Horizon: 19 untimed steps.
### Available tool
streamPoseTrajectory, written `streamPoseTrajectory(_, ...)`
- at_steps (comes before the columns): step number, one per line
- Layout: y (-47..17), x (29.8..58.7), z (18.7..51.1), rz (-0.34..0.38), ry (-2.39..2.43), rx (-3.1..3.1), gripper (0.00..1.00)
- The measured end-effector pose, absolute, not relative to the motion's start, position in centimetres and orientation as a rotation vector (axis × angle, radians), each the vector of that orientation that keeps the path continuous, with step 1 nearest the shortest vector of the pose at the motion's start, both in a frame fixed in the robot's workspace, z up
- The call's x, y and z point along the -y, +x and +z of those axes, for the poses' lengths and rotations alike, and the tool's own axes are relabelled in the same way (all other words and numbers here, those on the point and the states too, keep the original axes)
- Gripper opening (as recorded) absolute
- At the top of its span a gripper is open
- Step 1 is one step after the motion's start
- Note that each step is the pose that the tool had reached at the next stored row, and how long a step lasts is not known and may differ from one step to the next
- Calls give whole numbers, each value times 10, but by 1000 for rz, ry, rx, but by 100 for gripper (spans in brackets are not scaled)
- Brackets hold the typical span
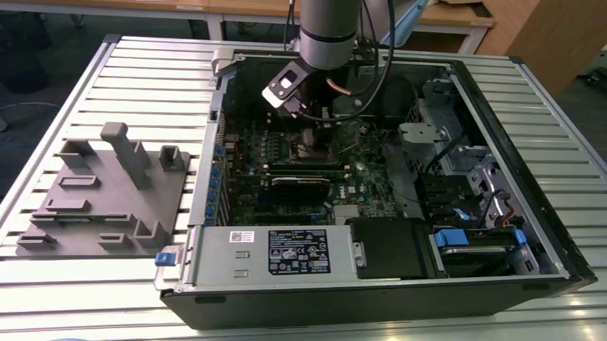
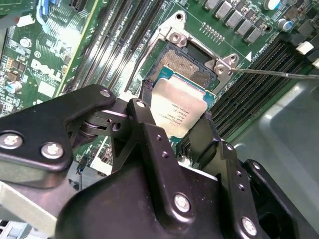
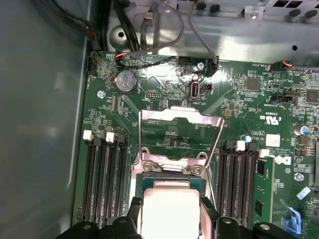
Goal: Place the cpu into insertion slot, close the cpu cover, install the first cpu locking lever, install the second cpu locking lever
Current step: 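Place the cpu into insertion slot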
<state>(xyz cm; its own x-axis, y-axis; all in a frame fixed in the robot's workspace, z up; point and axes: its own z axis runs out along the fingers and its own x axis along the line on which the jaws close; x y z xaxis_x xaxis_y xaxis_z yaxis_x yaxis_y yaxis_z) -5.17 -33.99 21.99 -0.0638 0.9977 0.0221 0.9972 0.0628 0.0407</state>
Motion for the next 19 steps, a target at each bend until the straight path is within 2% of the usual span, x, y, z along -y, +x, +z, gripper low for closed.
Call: streamPoseTrajectory(19, -58, 339, 203, 74, 2176, -2257, 54)
